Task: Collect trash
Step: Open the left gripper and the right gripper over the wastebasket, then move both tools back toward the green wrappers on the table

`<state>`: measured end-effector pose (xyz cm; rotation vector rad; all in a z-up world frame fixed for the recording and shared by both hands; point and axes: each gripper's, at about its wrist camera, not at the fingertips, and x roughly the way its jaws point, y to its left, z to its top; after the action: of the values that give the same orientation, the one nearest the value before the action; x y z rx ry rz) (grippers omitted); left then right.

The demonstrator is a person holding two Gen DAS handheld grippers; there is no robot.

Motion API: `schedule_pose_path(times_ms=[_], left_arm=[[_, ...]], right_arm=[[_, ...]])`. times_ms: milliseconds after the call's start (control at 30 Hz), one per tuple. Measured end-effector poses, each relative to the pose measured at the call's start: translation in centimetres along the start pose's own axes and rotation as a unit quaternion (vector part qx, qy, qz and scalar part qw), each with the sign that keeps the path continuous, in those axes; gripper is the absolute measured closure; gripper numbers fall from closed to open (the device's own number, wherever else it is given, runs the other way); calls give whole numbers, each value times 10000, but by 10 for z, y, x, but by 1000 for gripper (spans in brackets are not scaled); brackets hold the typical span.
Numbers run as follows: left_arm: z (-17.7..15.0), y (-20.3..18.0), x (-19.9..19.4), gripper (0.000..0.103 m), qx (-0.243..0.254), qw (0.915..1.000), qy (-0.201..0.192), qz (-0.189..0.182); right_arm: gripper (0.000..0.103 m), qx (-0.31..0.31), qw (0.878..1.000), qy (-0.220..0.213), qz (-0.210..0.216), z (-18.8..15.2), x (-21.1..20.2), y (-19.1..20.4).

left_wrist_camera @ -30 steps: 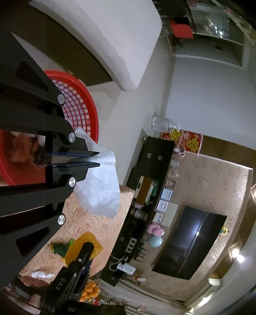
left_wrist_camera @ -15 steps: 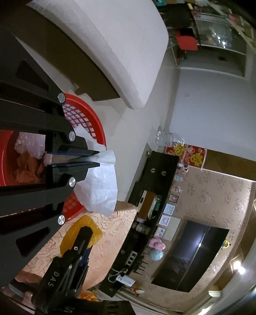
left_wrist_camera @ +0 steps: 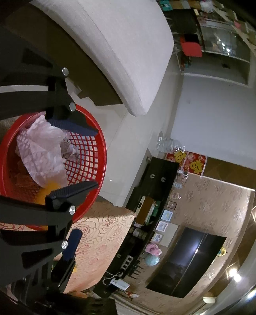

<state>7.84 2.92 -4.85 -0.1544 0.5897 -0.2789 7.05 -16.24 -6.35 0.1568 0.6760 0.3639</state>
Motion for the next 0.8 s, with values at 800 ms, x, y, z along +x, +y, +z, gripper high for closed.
schedule_pose_path(times_ms=[800], left_arm=[[-1,-26,3,30,244,9996,-118,48]], right_arm=[[30,306,9949,-183,-946,-17,-37,-44]])
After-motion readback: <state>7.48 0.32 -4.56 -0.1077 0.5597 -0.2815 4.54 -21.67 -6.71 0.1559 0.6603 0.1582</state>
